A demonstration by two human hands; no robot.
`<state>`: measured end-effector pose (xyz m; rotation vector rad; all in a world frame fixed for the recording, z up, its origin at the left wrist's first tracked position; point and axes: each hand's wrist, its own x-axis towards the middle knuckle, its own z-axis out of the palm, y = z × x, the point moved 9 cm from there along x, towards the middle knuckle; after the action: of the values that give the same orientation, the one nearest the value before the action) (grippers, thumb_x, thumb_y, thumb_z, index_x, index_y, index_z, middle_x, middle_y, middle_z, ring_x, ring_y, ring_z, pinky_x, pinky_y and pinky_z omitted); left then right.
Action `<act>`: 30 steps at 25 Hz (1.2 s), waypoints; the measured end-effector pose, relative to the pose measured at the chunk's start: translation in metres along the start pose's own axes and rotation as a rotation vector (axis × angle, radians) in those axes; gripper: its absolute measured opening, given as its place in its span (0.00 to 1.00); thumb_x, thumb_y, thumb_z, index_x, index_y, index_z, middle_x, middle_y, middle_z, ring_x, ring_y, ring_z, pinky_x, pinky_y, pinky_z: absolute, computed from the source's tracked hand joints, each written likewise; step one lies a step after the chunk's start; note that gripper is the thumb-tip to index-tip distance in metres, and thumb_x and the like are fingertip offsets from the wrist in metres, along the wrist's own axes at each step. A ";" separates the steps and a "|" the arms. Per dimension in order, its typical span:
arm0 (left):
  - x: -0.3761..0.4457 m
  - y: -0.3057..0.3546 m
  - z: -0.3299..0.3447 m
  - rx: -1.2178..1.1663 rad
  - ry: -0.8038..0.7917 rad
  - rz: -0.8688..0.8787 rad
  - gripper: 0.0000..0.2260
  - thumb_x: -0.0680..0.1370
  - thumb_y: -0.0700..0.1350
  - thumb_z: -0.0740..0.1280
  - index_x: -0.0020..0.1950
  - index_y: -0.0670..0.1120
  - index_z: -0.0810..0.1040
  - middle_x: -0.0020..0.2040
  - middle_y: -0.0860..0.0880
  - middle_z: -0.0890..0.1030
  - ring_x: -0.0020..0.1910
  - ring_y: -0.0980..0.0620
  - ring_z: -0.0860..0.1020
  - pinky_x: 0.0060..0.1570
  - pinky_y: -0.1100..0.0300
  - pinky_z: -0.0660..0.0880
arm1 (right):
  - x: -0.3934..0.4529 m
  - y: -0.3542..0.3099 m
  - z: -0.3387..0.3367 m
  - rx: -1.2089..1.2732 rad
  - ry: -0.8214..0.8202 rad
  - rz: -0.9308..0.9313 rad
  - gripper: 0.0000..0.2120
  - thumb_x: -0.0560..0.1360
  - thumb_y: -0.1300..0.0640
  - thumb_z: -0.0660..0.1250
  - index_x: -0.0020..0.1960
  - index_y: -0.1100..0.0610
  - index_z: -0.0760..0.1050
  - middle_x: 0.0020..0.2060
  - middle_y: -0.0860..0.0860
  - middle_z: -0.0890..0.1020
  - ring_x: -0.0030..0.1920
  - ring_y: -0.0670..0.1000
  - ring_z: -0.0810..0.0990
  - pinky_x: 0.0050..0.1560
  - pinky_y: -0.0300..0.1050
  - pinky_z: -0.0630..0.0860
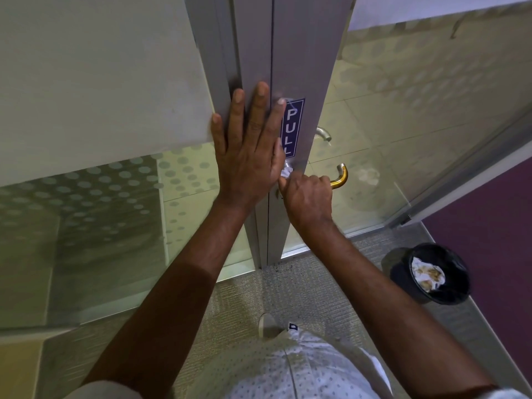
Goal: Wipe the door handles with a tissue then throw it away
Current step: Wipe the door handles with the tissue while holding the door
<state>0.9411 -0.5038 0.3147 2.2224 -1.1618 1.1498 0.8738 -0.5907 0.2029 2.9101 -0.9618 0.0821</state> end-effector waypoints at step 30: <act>0.001 0.000 -0.001 -0.036 0.060 -0.041 0.24 0.87 0.56 0.57 0.81 0.51 0.61 0.83 0.54 0.29 0.83 0.51 0.30 0.81 0.46 0.30 | -0.017 -0.006 0.004 -0.077 0.016 0.124 0.13 0.83 0.57 0.50 0.59 0.60 0.70 0.48 0.58 0.79 0.50 0.58 0.77 0.59 0.56 0.73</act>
<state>0.9410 -0.5041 0.3158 2.1600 -1.1000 1.1616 0.8637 -0.5758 0.1975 2.7739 -1.1165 0.0731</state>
